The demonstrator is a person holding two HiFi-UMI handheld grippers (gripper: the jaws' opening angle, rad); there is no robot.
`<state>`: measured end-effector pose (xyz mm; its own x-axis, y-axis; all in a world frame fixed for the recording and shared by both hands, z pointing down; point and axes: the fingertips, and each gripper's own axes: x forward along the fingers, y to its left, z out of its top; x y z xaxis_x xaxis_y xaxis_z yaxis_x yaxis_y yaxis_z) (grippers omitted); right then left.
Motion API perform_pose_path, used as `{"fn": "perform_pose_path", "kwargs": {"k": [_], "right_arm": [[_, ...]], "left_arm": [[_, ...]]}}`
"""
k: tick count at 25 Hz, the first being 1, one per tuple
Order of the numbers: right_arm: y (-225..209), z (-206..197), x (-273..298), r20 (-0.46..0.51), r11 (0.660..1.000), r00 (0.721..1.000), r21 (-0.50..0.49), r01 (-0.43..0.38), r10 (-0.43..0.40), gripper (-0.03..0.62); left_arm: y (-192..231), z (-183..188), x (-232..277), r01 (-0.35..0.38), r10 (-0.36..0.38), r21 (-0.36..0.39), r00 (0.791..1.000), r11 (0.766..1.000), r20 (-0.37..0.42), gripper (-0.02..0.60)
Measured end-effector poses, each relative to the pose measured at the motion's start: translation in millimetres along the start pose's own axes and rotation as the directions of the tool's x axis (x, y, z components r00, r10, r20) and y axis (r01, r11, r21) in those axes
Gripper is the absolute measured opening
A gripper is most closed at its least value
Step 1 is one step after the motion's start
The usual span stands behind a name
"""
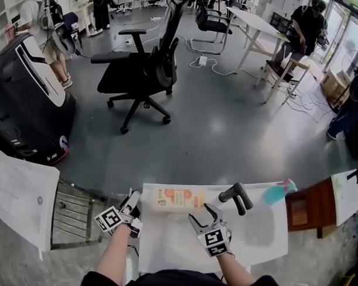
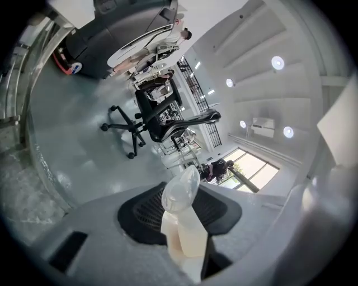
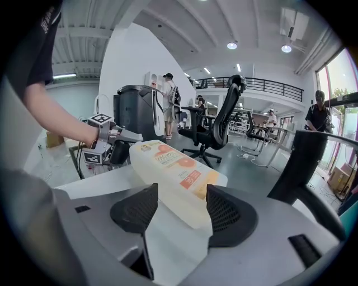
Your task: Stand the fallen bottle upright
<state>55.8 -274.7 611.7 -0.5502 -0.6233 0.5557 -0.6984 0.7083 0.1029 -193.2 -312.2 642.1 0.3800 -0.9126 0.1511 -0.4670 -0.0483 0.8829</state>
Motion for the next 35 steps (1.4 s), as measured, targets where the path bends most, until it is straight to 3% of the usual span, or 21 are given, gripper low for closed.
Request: {"fn": "perform_pose_path", "kwargs": {"k": [3, 6, 11, 18, 22, 27, 31, 35], "right_arm": [[-1.1, -1.3, -2.4, 0.009, 1.000, 1.000, 0.019, 0.005, -0.005, 0.261], [-5.2, -2.2, -4.2, 0.023, 0.999, 1.000, 0.049, 0.009, -0.010, 0.261], [-11.3, -7.3, -8.8, 0.043, 0.996, 0.999, 0.087, 0.023, -0.027, 0.261], [-18.4, -11.3, -13.4, 0.064, 0.990, 0.997, 0.138, 0.032, -0.041, 0.261], [-23.9, -17.7, -16.0, 0.070, 0.985, 0.996, 0.170, 0.039, -0.052, 0.261], [-33.3, -26.0, -15.6, 0.070, 0.972, 0.994, 0.223, 0.068, -0.086, 0.261], [-40.4, -33.8, -15.3, 0.065, 0.957, 0.990, 0.271, 0.103, -0.124, 0.244], [-46.9, -40.4, -14.7, 0.064, 0.941, 0.986, 0.313, 0.127, -0.155, 0.227]], "left_arm": [[-17.0, 6.0, 4.1, -0.002, 0.003, 0.054, 1.000, 0.999, -0.014, 0.140], [-44.2, 14.6, 14.2, 0.054, -0.050, 0.138, 0.998, 0.989, -0.034, 0.138], [-88.9, 24.4, 32.4, 0.125, -0.101, 0.297, 0.990, 0.947, -0.098, 0.135], [-143.9, 27.4, 57.8, 0.185, -0.126, 0.432, 0.979, 0.882, -0.162, 0.132], [-174.6, 21.0, 70.5, 0.229, -0.144, 0.510, 0.969, 0.829, -0.202, 0.132], [-220.8, 8.6, 91.8, 0.303, -0.169, 0.607, 0.948, 0.734, -0.268, 0.132], [-252.8, -5.2, 106.4, 0.354, -0.188, 0.659, 0.932, 0.664, -0.311, 0.132], [-276.6, -20.0, 115.7, 0.396, -0.197, 0.689, 0.915, 0.607, -0.352, 0.132]]}}
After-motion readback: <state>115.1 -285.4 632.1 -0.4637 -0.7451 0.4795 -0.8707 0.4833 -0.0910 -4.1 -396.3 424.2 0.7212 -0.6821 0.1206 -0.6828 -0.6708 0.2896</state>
